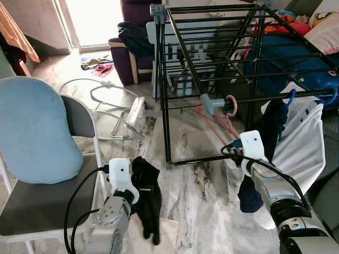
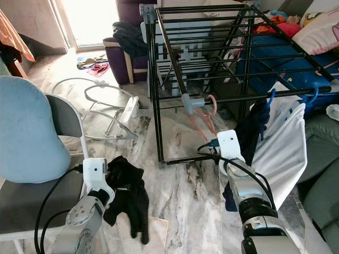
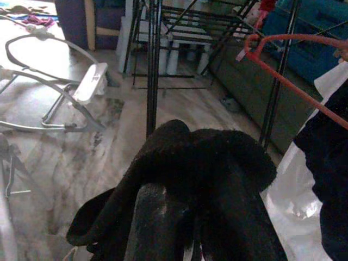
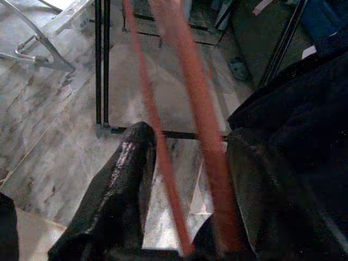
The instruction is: Hang hanger
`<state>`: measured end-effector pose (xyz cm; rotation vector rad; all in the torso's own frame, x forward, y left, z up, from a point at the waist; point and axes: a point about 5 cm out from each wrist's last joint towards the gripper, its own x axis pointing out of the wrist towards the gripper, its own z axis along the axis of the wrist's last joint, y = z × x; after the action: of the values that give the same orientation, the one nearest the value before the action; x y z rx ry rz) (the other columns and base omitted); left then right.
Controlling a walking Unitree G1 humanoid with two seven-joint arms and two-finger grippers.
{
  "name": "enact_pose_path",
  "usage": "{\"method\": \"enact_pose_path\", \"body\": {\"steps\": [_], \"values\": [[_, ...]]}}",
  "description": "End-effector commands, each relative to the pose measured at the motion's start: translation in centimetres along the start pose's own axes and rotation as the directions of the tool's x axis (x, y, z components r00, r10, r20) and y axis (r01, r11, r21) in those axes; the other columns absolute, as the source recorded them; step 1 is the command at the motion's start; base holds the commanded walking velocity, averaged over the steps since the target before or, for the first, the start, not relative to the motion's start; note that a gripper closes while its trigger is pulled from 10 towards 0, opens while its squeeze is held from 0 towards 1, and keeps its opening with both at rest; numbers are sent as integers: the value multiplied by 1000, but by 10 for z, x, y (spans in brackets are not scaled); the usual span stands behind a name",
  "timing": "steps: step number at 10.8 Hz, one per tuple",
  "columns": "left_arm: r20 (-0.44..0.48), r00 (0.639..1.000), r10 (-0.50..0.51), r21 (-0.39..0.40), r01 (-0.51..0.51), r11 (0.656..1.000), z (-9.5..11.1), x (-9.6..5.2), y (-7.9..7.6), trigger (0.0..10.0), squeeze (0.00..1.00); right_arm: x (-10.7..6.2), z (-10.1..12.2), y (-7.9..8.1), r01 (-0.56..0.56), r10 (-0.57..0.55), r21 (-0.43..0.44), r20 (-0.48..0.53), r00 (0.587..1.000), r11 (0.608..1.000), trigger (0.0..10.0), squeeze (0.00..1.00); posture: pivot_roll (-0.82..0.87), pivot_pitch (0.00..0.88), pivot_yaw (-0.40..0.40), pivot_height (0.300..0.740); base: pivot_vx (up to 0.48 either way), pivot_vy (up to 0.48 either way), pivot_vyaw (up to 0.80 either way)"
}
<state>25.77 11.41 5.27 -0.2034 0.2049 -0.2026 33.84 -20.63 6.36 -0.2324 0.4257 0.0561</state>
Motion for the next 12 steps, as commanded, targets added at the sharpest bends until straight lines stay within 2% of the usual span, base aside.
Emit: {"method": "enact_pose_path", "body": {"steps": [1,2,3,4,5,6,7,8,9,12], "values": [[9,1000,-12,13,12,1000,4,4,-4,10000,0,2,8,-1,-5,5,-3,20,1000,1000,7647,0,-93,0,-8,740,0,0,0],[6,1000,-11,16,11,1000,4,4,-3,10000,0,3,9,-1,-11,11,-3,22,1000,1000,8078,0,-92,0,-8,740,0,0,0],[4,1000,-12,18,12,1000,4,4,-3,10000,0,3,10,0,-15,15,-5,26,1000,1000,8000,0,-92,0,-8,740,0,0,0],[1,1000,-12,22,12,1000,4,5,-3,10000,0,5,13,0,-23,23,-8,33,999,1000,6157,0,-91,0,-8,740,0,0,0],[-2,1000,-10,25,10,1000,3,5,-2,10000,0,5,14,1,-29,29,-11,36,999,1000,8980,0,-88,0,-10,740,0,0,0],[-7,1000,-6,27,6,1000,3,5,-2,10000,0,5,15,3,-45,45,-11,44,998,999,8902,0,-88,0,-10,740,0,0,0],[-8,1000,-6,28,7,1000,3,5,-2,10000,0,6,16,5,-58,58,-10,53,997,998,4941,0,-88,0,-10,740,0,0,0],[-11,1000,-5,30,6,1000,2,5,-2,10000,0,6,16,5,-57,58,-13,54,997,998,314,0,-85,0,-13,740,0,0,0],[-13,1000,-3,31,4,1000,2,5,-2,10000,0,6,16,5,-57,58,-13,53,997,998,0,0,-85,0,-13,740,0,0,0],[-22,1000,-8,33,9,999,0,6,-2,10000,0,6,14,4,-54,54,-11,50,997,998,0,0,-88,0,-10,740,0,0,0]]}}
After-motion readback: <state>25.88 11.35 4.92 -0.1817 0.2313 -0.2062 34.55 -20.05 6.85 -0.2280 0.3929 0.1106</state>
